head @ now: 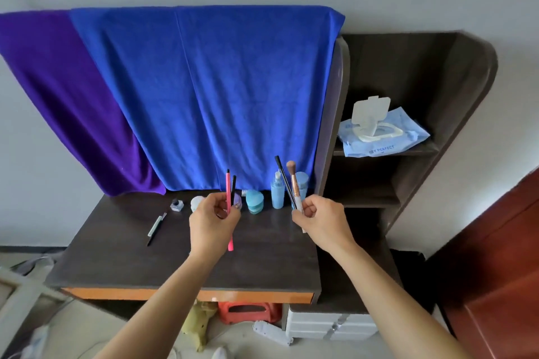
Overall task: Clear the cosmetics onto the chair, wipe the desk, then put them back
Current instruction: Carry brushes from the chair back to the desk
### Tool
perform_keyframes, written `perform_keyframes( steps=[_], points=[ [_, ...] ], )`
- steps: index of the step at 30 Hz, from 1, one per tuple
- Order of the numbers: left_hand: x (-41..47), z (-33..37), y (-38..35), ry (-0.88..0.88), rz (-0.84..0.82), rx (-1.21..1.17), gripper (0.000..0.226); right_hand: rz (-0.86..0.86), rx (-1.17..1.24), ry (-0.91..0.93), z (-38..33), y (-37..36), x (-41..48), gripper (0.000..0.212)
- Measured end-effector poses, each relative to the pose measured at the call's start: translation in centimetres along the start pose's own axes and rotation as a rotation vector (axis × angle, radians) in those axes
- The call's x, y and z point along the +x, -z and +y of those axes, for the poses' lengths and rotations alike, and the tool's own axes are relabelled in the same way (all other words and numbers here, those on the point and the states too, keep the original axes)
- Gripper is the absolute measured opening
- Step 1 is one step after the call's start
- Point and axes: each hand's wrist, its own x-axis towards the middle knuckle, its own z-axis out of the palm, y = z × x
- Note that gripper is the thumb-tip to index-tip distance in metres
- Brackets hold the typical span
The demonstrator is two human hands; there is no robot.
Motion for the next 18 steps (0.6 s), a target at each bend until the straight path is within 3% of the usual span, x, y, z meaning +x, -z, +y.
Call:
perform_keyframes(
  steps=[13,18],
  points=[
    [10.3,-15.0,-7.3,0.312,-0.506,0.238,0.01,-0.065,-0.221,-0.431,5.0,-12.1,8.5,0.016],
    [11.5,-18.0,-10.7,0.383,-0.586,0.323,0.011,-0.117,-0.3,-0.521,8.5,-15.5,10.0,0.015]
  ],
)
